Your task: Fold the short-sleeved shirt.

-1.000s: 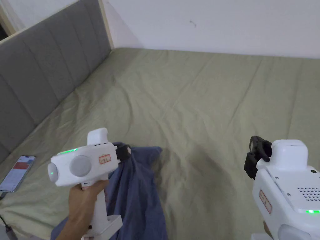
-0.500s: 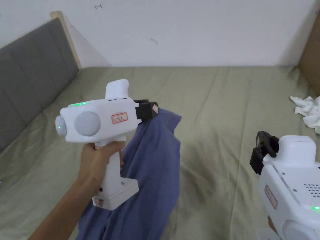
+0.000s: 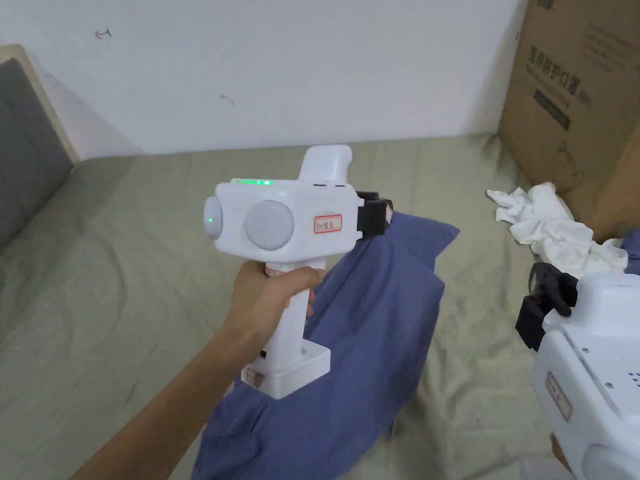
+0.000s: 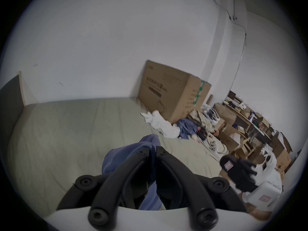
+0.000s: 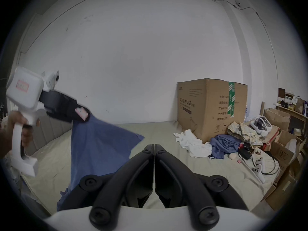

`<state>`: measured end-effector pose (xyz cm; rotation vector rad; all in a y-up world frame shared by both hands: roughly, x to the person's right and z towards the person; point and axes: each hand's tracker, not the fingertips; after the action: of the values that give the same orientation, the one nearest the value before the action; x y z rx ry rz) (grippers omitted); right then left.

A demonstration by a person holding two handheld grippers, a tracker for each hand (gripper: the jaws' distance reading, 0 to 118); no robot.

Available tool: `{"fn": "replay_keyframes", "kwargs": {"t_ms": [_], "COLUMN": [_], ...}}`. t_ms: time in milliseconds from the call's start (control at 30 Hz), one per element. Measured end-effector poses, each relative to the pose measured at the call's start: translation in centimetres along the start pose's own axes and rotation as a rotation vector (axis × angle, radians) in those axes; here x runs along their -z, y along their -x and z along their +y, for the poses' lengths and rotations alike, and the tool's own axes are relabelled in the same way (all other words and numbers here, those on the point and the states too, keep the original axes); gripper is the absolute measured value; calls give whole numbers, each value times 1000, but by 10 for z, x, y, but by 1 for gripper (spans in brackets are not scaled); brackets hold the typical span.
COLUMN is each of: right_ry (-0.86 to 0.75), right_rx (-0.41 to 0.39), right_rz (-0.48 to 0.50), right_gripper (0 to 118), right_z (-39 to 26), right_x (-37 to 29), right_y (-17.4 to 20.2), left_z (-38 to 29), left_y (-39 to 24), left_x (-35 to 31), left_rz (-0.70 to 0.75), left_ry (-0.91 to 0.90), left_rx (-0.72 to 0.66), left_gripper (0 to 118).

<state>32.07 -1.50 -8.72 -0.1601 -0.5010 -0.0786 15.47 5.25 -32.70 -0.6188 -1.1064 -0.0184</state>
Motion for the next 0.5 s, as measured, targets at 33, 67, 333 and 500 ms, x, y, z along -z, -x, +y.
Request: {"fn": "replay_keyframes", "kwargs": {"t_ms": [33, 67, 333, 500], "right_ry": [2, 5, 43, 72], "right_rx": [0, 0, 3, 6], "right_rz": [-7, -15, -42, -33], "right_gripper": [3, 3, 3, 3], "right_z": [-1, -2, -16, -26], "right_x": [-1, -2, -3, -2], "right_y": [-3, -6, -18, -15], "left_z": [-9, -21, -146, -202], "left_y": [-2, 1, 17, 28], "left_x": [9, 22, 83, 111], "left_rz": [-5, -10, 19, 113], "left_ry": [33, 74, 366, 512], "left_rx": [-1, 1, -93, -79], "left_gripper": [11, 11, 11, 11]}}
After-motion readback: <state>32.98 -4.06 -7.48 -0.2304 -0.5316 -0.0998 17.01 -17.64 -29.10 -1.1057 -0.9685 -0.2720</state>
